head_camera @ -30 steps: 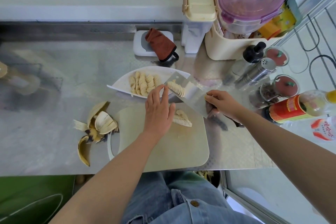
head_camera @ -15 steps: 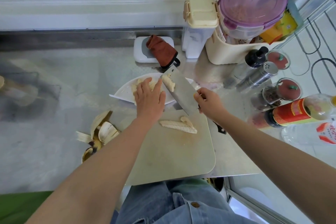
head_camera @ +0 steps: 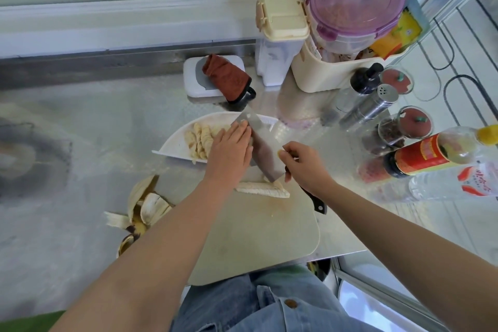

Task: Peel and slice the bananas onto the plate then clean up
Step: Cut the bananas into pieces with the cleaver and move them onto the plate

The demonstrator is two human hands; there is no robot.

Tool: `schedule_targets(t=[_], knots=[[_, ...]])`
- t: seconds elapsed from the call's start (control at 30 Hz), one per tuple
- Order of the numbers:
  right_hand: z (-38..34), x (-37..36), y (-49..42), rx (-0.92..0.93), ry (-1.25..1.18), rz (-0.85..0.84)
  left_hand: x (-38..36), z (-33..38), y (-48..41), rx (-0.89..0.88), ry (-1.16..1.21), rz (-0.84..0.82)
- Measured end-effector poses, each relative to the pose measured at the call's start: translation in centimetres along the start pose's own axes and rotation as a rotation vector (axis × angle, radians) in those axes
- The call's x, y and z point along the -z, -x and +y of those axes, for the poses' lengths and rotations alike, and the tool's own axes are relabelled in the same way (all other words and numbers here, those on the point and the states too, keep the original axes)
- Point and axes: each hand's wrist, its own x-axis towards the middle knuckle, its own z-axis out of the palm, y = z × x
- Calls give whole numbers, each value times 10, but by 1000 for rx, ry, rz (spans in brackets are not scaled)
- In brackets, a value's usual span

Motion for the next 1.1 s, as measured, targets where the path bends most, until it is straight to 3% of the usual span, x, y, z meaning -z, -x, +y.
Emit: schedule_targets(t=[0.23, 0.43, 0.87, 1.1], knots=[[10, 21, 7, -35, -41, 39, 2, -3, 10, 4, -26, -59], [11, 26, 8, -16, -16, 23, 12, 3, 5, 77, -5, 79], [20, 33, 12, -12, -39, -59, 9, 0, 5, 132, -102, -81], [47, 50, 11, -11, -155, -67, 13, 4, 5, 147, -64, 122]])
